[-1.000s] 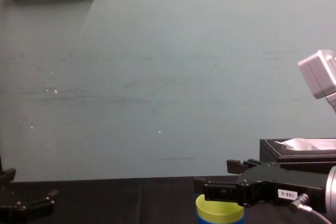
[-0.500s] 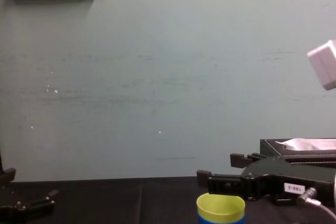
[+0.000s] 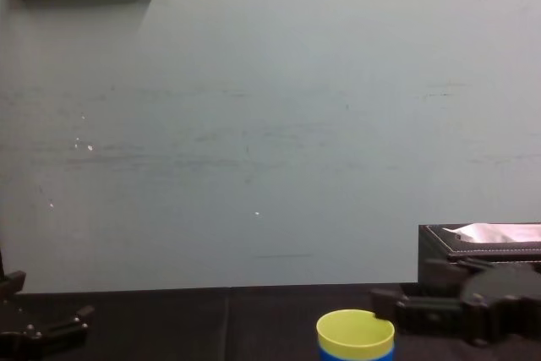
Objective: Stack the three plastic cups sequentially using one hand.
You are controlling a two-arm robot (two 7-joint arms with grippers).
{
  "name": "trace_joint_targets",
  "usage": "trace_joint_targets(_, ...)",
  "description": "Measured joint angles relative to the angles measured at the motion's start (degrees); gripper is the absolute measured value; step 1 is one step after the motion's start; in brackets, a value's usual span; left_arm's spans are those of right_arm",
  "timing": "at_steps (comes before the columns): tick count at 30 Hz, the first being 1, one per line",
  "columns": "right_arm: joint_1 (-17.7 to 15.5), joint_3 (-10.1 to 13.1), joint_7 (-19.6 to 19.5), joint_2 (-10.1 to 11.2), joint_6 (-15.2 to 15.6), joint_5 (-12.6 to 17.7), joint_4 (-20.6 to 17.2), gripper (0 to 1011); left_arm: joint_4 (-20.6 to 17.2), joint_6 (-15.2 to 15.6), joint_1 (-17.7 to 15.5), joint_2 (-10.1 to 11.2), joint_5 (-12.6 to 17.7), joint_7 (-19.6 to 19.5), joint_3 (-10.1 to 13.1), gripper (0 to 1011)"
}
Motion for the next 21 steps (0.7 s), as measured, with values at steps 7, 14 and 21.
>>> trace_joint_targets(7,-7.24,3.17,-0.46,4.02,-0.64,2.48,-4.48,1000,0.0,0.0,0.0,0.0,0.0,0.0,0.0,1000)
trace_joint_targets(14,-13.55,5.54,0.14,7.51,-2.9,3.85,-6.17,1000,0.0,0.0,0.0,0.0,0.0,0.0,0.0,1000)
trace_joint_targets(21,-17.77,6.26,0.35,8.99,-5.44,2.72,-6.55,1000,0.0,0.0,0.0,0.0,0.0,0.0,0.0,1000)
